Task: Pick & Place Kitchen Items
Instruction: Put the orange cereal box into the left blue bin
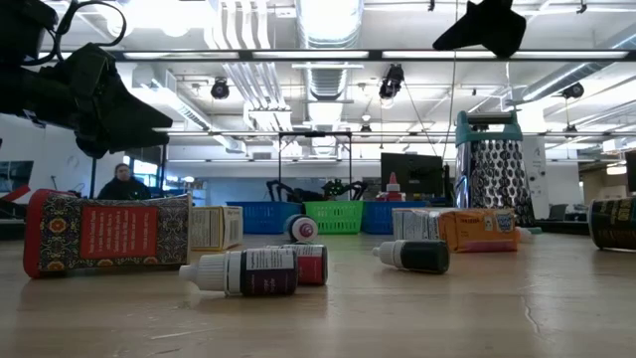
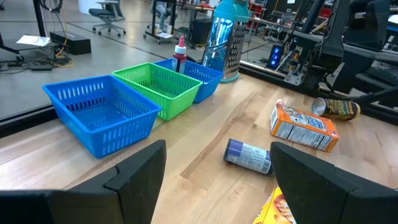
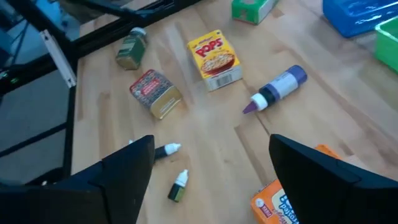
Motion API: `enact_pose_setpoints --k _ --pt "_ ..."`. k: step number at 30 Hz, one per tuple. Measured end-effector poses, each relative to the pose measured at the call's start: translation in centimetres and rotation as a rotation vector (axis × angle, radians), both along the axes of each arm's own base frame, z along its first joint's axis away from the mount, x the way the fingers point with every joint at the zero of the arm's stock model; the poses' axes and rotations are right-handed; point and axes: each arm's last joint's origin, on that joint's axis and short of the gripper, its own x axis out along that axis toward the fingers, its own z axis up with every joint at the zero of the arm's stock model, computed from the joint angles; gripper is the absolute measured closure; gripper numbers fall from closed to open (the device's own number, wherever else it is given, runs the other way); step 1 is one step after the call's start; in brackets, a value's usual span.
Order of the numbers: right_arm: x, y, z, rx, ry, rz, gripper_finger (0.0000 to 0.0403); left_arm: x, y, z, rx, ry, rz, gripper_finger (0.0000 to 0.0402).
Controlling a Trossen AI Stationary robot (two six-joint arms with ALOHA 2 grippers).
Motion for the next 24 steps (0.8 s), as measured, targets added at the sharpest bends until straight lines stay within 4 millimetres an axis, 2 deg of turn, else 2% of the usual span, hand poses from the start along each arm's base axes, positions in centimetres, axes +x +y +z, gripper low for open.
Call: enact_pose_setpoints --k 5,14,24 --pt "0.1 1.0 -0.6 -0.009 -0.004 -0.065 0.0083 0.0 0.0 0.0 0.000 0.000 0.000 0.0108" --pt "1.1 2.6 -3.2 0.077 0.063 -0.166 0.0112 0.0 0.0 0.0 0.000 0.000 0.000 0.0108" --pt "3.1 1.0 -6.6 0.070 0.113 -0.459 0.0103 0.0 0.0 0.0 0.000 0.000 0.000 0.0108"
